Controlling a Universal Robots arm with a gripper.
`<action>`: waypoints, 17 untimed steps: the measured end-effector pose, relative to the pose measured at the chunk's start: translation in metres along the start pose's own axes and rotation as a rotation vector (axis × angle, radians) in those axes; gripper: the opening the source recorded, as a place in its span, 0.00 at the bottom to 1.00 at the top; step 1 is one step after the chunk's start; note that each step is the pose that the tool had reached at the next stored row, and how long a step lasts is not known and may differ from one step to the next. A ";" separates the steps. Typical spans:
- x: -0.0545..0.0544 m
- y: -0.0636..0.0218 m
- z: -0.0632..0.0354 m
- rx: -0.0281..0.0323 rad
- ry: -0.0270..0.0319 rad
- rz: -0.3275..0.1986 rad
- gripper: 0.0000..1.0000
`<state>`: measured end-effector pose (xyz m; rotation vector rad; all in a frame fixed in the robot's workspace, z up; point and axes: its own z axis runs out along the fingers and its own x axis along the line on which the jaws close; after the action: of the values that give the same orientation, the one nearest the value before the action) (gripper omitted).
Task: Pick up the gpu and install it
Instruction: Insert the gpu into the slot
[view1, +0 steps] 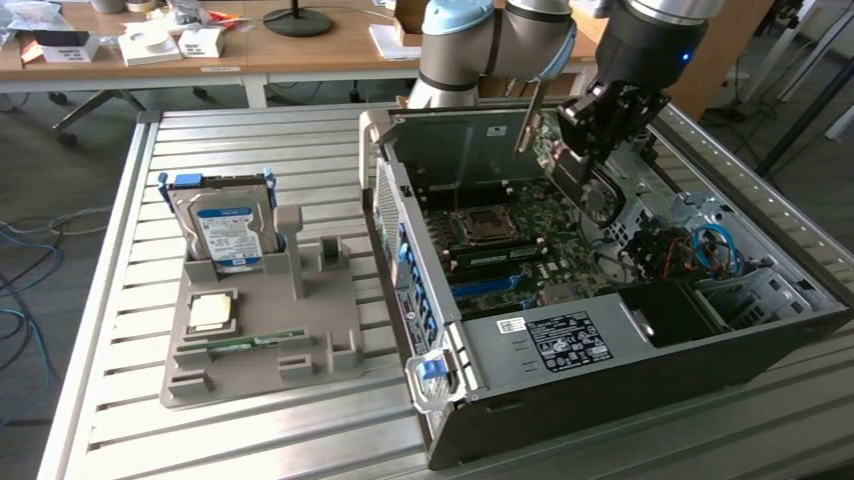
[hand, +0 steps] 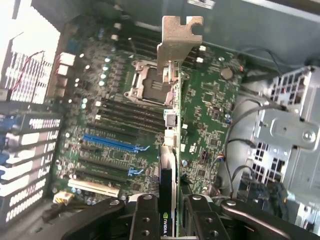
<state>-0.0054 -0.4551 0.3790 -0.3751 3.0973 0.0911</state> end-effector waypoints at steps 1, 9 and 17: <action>0.000 0.0000 0.0001 -0.0005 0.0010 -0.018 0.26; 0.000 0.0000 0.0007 -0.0033 0.0094 -0.163 0.26; 0.000 -0.0001 0.0014 -0.0057 0.0179 -0.309 0.26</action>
<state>-0.0054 -0.4551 0.3776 -0.8506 3.0117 0.0908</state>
